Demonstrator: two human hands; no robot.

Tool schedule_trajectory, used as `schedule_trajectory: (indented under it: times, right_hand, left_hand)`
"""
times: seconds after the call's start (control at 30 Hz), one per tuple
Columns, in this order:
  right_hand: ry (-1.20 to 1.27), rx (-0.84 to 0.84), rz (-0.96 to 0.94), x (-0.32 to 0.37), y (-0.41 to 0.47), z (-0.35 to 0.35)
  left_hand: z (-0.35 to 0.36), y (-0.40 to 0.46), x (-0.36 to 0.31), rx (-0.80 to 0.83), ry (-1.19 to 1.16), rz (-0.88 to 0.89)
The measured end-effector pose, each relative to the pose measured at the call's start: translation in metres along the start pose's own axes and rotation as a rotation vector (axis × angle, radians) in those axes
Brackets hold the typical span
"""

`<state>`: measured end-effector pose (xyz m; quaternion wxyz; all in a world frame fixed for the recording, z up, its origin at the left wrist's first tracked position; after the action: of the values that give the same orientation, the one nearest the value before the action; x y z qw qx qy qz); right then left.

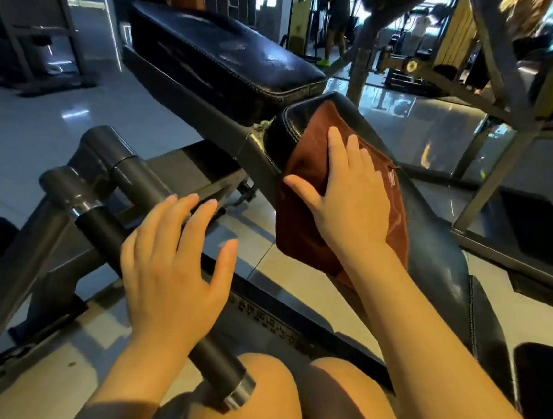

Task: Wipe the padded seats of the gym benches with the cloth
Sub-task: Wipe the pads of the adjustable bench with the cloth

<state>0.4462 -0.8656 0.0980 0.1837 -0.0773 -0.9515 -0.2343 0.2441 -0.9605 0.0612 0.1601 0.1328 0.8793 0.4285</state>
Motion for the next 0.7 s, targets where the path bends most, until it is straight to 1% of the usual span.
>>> schedule_trajectory:
  times: [0.07,0.13,0.23,0.3,0.33,0.4,0.47,0.6,0.7]
  right_hand:
    - [0.003,-0.014,-0.027,-0.004,-0.009,-0.004]
    - [0.017,0.022,-0.023,-0.024,-0.026,-0.007]
    - [0.009,0.101,0.102,-0.083,-0.066,-0.009]
    - [-0.024,0.111,0.187,-0.111,-0.082,-0.011]
    - [-0.051,0.103,0.209,-0.115,-0.082,-0.010]
    - [-0.086,0.068,0.219,-0.104,-0.073,-0.007]
    - [-0.070,0.022,0.206,-0.080,-0.056,-0.004]
    - [-0.053,-0.021,0.134,-0.017,-0.007,-0.001]
    - [-0.071,-0.046,0.094,0.007,0.010,-0.002]
  left_hand:
    - [0.000,-0.001,0.000,0.018,0.010,-0.001]
    - [-0.001,-0.002,0.000,0.017,0.007,0.005]
    - [-0.003,-0.002,0.000,-0.003,-0.023,-0.005]
    - [0.000,0.000,-0.002,0.016,-0.037,-0.001]
    - [0.001,0.001,-0.003,0.028,-0.030,0.009]
    - [0.003,0.001,-0.006,0.043,-0.008,0.040]
    - [0.005,0.000,-0.007,0.038,-0.011,0.059]
    - [0.005,0.001,-0.003,0.016,-0.020,0.051]
    - [0.002,0.001,0.001,-0.006,-0.023,0.045]
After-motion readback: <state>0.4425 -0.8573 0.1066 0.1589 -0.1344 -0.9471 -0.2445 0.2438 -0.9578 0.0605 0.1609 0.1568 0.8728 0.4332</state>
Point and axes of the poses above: each hand's wrist, its own y-axis towards the middle knuckle, its own z-axis out of the palm, x = y × z, the point moved 10 cm from there along y, towards the middle knuckle, and after that the axes turned 11 degrees about z, right-handed, at the moved point
